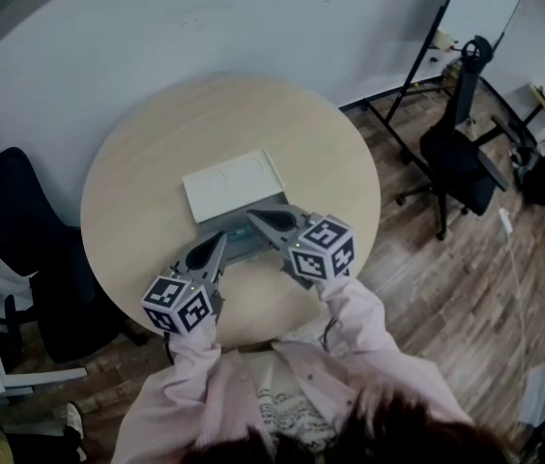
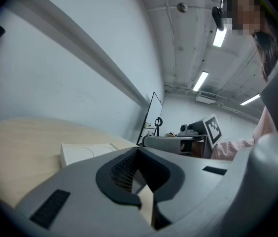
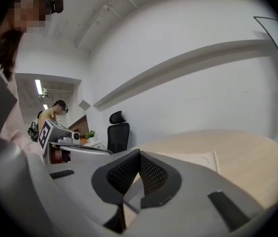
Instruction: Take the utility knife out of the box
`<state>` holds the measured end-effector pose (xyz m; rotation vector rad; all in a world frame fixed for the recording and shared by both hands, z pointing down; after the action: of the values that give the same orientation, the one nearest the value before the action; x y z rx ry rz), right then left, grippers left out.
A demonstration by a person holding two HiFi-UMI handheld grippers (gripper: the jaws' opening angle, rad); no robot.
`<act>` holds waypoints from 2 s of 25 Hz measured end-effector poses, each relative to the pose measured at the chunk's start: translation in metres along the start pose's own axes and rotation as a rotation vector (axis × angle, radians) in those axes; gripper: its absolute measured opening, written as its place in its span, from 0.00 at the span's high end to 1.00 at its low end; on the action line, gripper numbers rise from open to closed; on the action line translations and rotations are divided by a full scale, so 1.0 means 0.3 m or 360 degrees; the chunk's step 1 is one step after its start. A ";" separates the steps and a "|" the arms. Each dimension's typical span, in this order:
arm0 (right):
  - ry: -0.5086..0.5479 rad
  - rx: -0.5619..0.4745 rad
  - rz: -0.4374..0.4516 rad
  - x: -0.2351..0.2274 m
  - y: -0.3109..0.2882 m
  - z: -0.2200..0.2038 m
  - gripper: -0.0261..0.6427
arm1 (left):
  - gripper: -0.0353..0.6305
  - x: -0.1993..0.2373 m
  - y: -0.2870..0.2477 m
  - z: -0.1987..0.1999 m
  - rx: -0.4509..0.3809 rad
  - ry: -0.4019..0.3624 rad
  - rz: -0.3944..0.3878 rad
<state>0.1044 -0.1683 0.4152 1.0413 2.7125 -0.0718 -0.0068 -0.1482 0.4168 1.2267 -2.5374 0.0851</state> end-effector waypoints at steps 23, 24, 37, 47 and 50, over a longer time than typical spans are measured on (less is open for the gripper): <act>0.0097 0.0535 0.0371 -0.067 -0.134 -0.176 0.97 | 0.94 0.108 -0.027 -0.142 0.0130 0.0260 0.0260; 0.0096 0.0556 0.0376 -0.069 -0.134 -0.189 0.97 | 0.94 0.115 -0.026 -0.151 0.0138 0.0281 0.0270; 0.0215 0.0836 0.0448 -0.122 -0.166 -0.305 0.96 | 0.94 0.162 -0.031 -0.248 0.0245 0.0425 0.0293; 0.0316 0.1069 0.0542 -0.130 -0.180 -0.370 0.96 | 0.94 0.181 -0.037 -0.286 0.0270 0.0497 0.0306; 0.0358 0.1125 0.0570 -0.131 -0.183 -0.391 0.96 | 0.94 0.183 -0.033 -0.299 0.0283 0.0515 0.0315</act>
<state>0.0726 -0.2199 0.5362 1.7963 2.6815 -0.9533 -0.0076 -0.1786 0.5180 0.9270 -2.3926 0.5212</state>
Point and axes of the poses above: the fingertips, and each gripper's own axes: y backward along the fingers, x to its left, z out of its top, the point moved 4 cm from there along y, backward along the fingers, and after that the axes turned 15 degrees about -x, right-handed, at the moved point
